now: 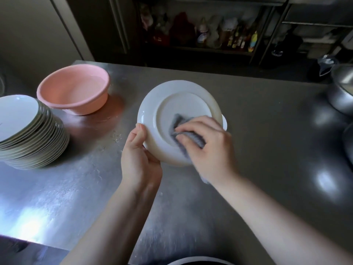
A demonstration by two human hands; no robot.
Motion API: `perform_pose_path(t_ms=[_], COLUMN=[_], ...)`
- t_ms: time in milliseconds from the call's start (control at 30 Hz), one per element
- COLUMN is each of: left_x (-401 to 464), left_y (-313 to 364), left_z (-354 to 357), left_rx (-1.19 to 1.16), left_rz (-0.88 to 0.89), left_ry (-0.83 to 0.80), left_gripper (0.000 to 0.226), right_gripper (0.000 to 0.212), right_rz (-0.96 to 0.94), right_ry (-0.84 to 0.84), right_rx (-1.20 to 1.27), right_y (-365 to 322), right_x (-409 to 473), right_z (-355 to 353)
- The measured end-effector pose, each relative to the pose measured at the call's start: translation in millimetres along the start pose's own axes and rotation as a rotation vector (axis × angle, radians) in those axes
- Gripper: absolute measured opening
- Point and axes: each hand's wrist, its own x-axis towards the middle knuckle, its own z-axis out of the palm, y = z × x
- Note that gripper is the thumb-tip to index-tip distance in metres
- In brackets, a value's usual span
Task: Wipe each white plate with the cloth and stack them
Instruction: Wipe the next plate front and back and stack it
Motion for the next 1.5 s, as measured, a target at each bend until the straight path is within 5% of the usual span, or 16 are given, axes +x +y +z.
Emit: perform_pose_path(t_ms=[200, 367, 600, 900, 1000, 1200, 1367, 1500], left_x=[-7.1, 0.3, -5.2, -5.1, -6.6, -13.2, -18.2, -15.0], left_y=[-11.2, 2.5, -1.8, 0.7, 3.3, 2.0, 1.3, 9.0], left_z=[0.0, 2.1, -0.8, 7.8, 9.1, 9.4, 12.3, 8.2], left_rx=[0.205, 0.085, 0.258, 0.2, 0.252, 0.465, 0.495, 0.453], left_rz=[0.023, 0.001, 0.042, 0.034, 0.079, 0.296, 0.345, 0.292], left_ry=[-0.023, 0.011, 0.018, -0.001, -0.016, -0.131, -0.286, -0.221], left_gripper=[0.024, 0.016, 0.024, 0.024, 0.022, 0.021, 0.017, 0.017], right_gripper=[0.008, 0.011, 0.01, 0.007, 0.01, 0.01, 0.01, 0.011], right_rz=[0.076, -0.121, 0.175, -0.153, -0.172, 0.117, -0.179, 0.09], right_ry=[0.139, -0.144, 0.094, -0.067, 0.033, 0.329, 0.065, 0.154], right_rx=[-0.077, -0.037, -0.082, 0.03, -0.028, 0.048, -0.014, 0.094], right_y=[4.9, -1.9, 14.7, 9.2, 26.1, 19.7, -14.3, 2.5], right_x=[35.0, 5.7, 36.4, -6.2, -13.4, 21.8, 38.0, 48.9], right_z=[-6.9, 7.2, -9.1, 8.7, -2.8, -21.2, -17.9, -32.9])
